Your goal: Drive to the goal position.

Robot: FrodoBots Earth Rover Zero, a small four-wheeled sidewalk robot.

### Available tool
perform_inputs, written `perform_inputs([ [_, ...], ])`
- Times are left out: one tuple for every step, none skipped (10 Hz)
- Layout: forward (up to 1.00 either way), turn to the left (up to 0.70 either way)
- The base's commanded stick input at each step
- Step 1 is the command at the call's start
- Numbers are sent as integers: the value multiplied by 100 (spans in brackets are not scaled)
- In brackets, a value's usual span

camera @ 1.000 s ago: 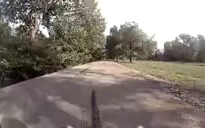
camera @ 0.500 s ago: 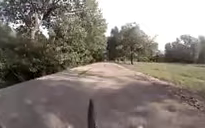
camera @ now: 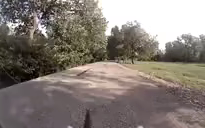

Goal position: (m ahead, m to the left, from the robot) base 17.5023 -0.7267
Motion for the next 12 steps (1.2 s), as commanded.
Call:
perform_inputs([
  [70, 0],
  [70, 0],
  [70, 0],
  [70, 0],
  [70, 0],
  [70, 0],
  [70, 0],
  [70, 0],
  [70, 0],
  [70, 0],
  [70, 0],
  [70, 0],
])
